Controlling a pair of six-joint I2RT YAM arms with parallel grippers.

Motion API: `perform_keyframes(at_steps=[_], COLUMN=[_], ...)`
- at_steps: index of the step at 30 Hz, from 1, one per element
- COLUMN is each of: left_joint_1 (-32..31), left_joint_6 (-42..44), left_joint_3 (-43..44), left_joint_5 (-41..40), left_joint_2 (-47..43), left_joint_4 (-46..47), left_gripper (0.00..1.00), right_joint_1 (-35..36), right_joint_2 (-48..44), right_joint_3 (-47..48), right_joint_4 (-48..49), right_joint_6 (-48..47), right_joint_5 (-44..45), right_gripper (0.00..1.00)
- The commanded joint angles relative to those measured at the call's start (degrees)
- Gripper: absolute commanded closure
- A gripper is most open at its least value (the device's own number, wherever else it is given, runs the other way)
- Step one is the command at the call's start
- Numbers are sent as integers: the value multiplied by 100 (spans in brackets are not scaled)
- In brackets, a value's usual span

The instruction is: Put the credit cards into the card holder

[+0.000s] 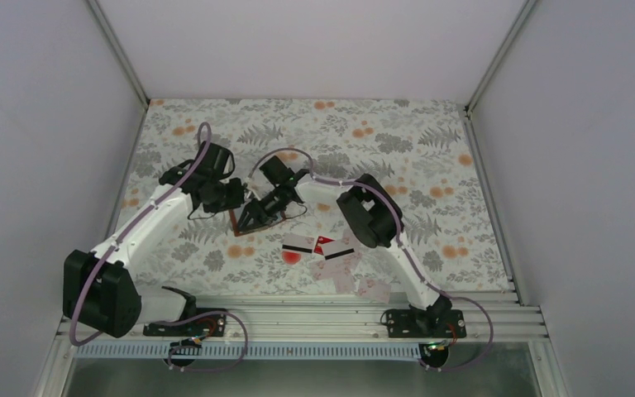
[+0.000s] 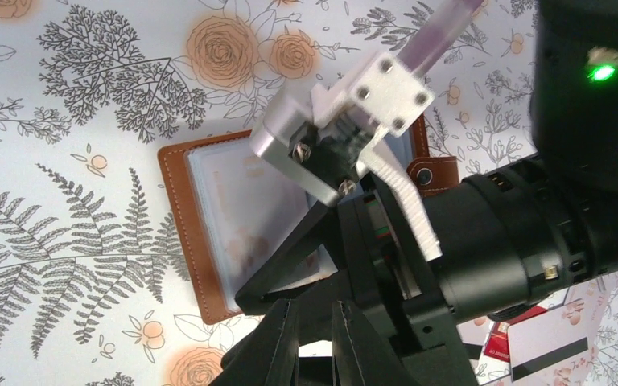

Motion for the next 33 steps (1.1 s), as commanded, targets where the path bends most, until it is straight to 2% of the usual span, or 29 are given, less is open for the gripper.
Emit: perform_keyframes(at_steps=[1,8,23,27,33], left_joint_1=[37,54,53,57,-86], left_joint_6=[-71,-52,-3,71,275], left_joint_3=[58,51,406,491,353], left_joint_5=[-84,62,399,388,160], left_joint_2=[-111,165,1353,1267,977], left_joint_4=[-151,39,534,579,617], left_gripper=[87,86,87,86,81], right_joint_1=[11,5,-39,-57,-57], right_joint_2=[-119,-520,-1364,-1872,-3072], right_joint_3=[360,295,-221,-591,-1900], right_joint_4=[-305,-778,-1320,-1550,-1511], right_joint_6=[-207,-529,-915,-1203,-1723], right_joint_5=[114,482,1441,2252,3694], right_gripper=[61,61,62,62,58])
